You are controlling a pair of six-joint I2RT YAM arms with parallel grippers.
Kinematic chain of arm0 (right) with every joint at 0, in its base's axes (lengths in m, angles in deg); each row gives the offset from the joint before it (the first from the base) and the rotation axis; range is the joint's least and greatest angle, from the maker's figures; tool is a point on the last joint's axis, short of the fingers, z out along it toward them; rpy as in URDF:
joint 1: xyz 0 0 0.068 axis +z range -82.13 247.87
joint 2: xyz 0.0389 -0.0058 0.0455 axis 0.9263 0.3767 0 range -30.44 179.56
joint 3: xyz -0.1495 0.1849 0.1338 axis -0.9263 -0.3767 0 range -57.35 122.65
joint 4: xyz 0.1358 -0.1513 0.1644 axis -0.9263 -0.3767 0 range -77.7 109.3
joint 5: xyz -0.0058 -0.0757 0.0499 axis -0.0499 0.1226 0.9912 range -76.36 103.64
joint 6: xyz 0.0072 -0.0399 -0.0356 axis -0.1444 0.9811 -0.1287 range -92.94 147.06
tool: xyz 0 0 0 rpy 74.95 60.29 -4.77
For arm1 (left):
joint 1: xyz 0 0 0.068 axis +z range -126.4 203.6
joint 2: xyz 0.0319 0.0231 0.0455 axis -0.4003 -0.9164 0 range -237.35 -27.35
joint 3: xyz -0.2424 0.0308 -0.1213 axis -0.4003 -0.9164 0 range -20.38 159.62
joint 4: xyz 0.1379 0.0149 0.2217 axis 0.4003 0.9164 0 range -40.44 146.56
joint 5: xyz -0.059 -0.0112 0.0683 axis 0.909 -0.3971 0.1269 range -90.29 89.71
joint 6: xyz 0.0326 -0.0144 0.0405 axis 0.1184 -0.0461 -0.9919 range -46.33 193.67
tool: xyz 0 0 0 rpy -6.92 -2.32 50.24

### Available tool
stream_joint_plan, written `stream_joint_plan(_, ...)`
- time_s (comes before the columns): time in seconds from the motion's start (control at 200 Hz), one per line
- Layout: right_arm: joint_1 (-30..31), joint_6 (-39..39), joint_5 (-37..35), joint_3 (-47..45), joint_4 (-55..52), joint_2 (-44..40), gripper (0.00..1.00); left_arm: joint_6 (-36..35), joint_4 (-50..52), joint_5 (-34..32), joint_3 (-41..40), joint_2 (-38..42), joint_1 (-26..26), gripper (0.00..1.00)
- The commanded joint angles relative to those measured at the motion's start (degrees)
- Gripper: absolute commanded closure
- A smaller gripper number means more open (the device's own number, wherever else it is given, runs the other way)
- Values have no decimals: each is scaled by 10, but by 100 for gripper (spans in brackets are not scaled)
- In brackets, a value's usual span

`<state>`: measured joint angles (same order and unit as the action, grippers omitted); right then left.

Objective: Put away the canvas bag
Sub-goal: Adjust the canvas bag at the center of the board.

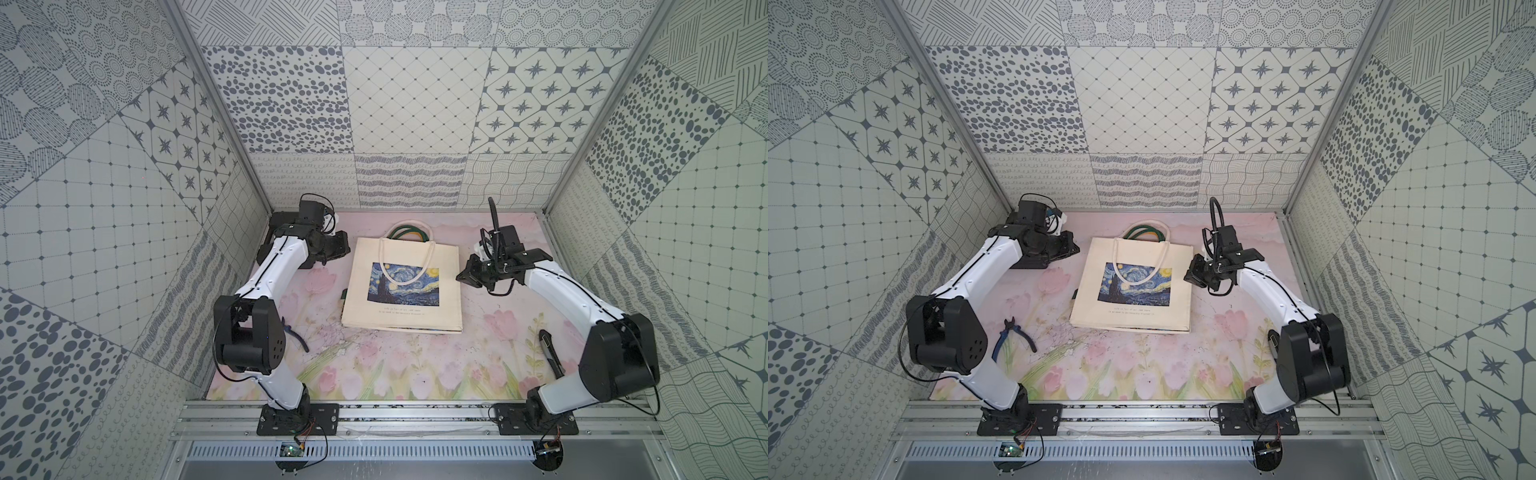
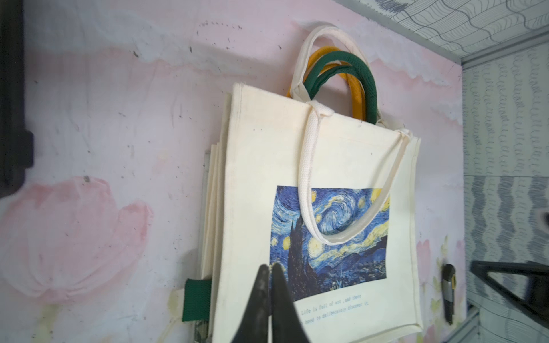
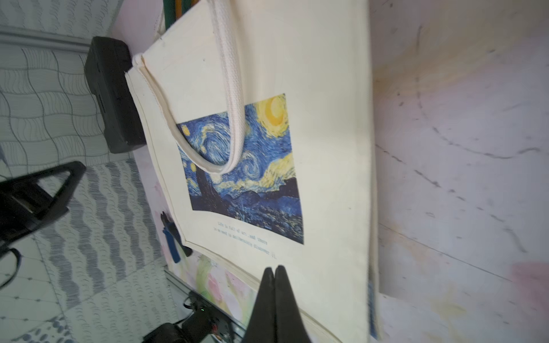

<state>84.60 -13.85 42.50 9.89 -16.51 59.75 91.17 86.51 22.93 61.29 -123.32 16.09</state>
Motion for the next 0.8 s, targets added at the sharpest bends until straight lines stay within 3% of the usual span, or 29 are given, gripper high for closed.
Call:
stream_joint_plan(0.0, 24, -71, 44, 34, 109, 83, 100, 38, -33, 48, -41, 13, -28, 100)
stream_joint_plan(0.165, 35, -113, 7, 91, 139, 192, 100, 57, -55, 51, -81, 13, -67, 100)
stream_joint_plan(0.44, 60, -124, -20, 135, 180, 292, 100, 51, -63, 51, -108, 17, -69, 100)
stream_joint_plan(0.565, 73, -160, 6, 113, 277, 306, 100, 41, -56, 47, -102, 14, -69, 100)
stream_joint_plan(0.715, 80, -245, 49, 88, 487, 291, 100, 32, -49, 43, -91, 4, -68, 100)
stream_joint_plan(0.795, 72, -259, 37, 120, 514, 277, 100, 28, -44, 42, -83, -1, -69, 100)
